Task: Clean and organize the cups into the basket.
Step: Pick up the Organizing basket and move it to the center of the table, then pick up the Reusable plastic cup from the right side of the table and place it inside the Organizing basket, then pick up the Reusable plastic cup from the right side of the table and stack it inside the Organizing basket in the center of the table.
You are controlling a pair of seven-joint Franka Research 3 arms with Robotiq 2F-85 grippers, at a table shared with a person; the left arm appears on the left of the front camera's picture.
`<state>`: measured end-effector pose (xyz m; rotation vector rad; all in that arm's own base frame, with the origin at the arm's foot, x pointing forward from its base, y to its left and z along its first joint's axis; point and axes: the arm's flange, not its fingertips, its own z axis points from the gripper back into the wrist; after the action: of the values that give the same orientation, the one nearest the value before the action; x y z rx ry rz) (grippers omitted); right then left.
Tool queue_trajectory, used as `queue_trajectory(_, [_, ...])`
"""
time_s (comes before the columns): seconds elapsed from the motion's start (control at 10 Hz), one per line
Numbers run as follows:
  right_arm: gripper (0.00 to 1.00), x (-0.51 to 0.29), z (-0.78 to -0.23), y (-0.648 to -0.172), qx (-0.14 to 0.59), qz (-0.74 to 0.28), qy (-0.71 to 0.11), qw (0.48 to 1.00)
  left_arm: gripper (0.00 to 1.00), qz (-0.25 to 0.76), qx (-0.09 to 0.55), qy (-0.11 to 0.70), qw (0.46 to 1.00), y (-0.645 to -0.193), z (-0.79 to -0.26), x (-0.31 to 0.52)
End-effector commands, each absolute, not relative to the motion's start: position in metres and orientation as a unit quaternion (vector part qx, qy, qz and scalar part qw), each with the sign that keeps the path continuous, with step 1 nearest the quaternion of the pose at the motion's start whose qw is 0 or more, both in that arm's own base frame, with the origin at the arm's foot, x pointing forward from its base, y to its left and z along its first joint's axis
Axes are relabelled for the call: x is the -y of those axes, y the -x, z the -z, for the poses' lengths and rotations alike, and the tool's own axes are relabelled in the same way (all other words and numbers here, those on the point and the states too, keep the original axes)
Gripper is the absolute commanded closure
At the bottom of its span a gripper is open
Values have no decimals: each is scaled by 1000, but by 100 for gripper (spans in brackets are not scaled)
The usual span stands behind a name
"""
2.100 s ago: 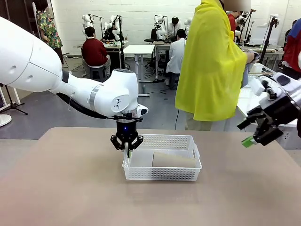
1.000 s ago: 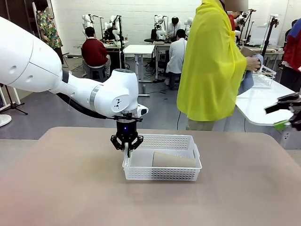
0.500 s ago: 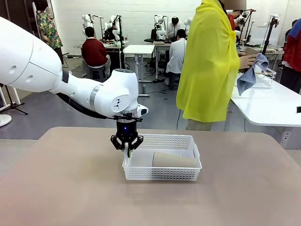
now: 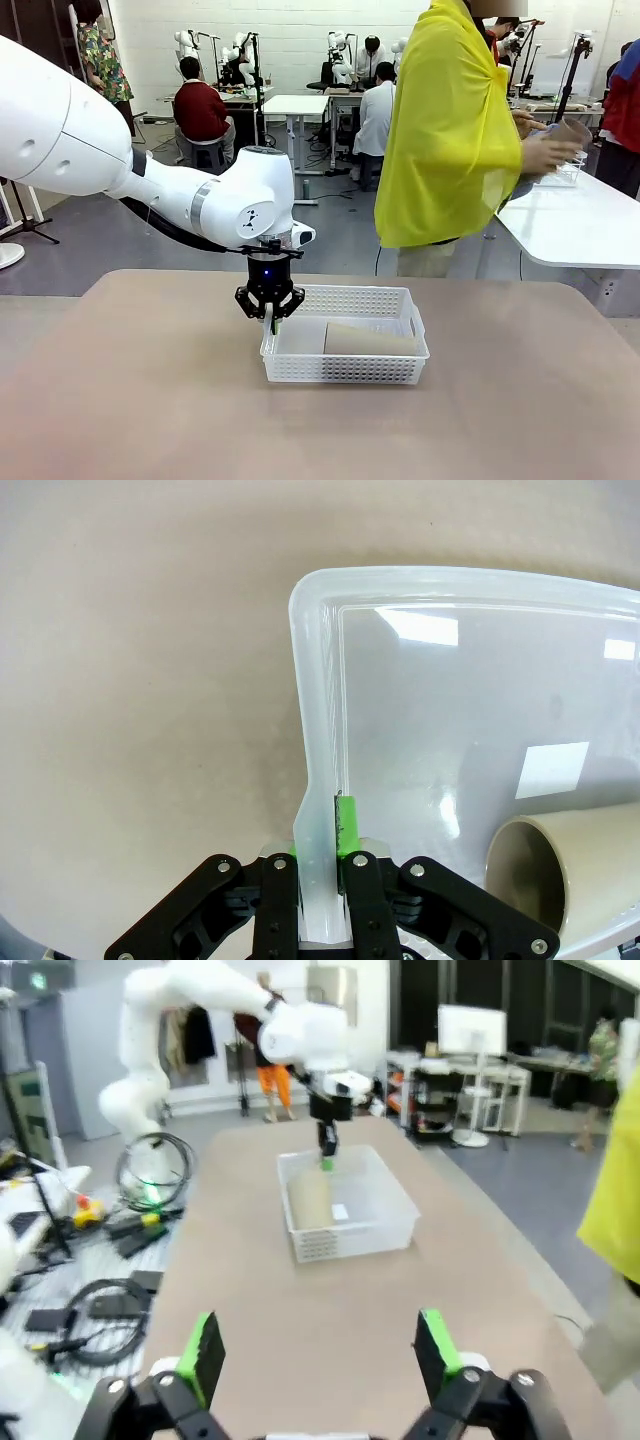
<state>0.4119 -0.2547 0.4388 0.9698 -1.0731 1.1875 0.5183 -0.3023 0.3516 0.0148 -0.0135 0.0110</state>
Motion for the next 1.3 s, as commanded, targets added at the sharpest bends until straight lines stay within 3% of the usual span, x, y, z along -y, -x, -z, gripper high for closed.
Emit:
queue_trajectory(0.0, [0, 228, -441, -425, 481, -511, -364, 612, 100, -4, 5, -10, 1000, -517, -350, 302])
queue_trajectory(0.1, [0, 211, -450, -439, 472, -525, -343, 620, 100, -4, 5, -10, 1000, -517, -350, 302])
queue_trajectory(0.2, [0, 252, -441, -420, 470, -511, -393, 603, 100, -4, 5, -10, 1000, -517, -350, 302])
queue_trajectory(1.2, [0, 252, -441, -420, 470, -511, -393, 603, 100, -4, 5, -10, 1000, -517, -350, 302])
